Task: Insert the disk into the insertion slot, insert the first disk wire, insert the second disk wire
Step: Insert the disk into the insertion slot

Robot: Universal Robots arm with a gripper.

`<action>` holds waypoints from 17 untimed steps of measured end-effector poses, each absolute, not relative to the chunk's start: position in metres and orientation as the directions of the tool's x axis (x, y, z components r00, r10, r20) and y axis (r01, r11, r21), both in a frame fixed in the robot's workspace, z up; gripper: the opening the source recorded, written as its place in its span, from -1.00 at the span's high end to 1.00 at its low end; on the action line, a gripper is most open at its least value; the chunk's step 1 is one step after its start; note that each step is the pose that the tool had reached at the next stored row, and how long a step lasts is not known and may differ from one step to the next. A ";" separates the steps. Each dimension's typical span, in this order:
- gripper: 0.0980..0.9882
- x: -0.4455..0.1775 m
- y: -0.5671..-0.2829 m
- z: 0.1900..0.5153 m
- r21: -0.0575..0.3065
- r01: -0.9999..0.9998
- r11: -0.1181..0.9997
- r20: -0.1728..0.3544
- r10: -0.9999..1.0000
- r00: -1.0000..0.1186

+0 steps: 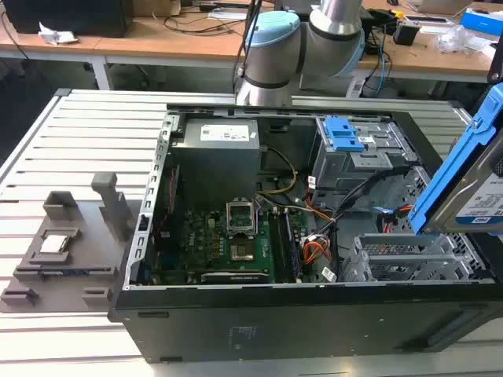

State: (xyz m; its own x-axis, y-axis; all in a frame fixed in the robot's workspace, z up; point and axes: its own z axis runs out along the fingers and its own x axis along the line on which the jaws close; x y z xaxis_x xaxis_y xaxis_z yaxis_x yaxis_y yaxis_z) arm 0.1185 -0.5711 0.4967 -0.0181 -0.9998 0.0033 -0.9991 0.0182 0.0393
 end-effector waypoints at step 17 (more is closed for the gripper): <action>0.41 0.117 -0.571 0.473 0.039 -0.999 0.018 0.003 -1.000 -0.018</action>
